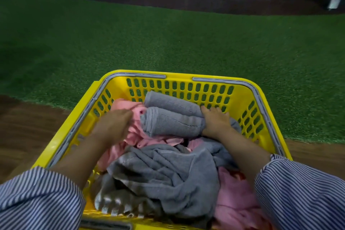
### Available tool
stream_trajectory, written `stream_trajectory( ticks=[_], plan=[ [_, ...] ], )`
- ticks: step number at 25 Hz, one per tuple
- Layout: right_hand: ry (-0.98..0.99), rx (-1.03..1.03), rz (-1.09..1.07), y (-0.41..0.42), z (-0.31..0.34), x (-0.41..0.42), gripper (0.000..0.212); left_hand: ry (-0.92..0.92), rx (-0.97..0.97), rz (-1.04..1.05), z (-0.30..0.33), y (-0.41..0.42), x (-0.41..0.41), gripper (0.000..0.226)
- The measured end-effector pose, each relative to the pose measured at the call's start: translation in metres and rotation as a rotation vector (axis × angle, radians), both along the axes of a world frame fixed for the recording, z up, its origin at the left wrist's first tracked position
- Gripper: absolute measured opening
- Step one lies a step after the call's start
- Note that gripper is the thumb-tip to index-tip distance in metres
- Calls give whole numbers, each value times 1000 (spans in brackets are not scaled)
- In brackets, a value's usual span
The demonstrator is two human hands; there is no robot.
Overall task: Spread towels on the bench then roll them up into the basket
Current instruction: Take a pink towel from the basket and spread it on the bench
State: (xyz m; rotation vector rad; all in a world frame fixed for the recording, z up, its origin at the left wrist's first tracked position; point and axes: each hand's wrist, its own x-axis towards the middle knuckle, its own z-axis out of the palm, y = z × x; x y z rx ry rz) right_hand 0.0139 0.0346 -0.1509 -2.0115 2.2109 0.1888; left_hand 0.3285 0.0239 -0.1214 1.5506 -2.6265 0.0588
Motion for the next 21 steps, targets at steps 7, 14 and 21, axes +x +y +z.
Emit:
stream_trajectory(
  ticks=[7, 14, 21],
  plan=[
    [118, 41, 8, 22, 33, 22, 76, -22, 10, -150, 49, 13, 21, 51],
    [-7, 191, 285, 53, 194, 75, 68, -80, 62, -211, 166, 39, 39, 74],
    [-206, 229, 437, 73, 382, 124, 45, 25, 60, -246, 386, 56, 64, 70]
  ],
)
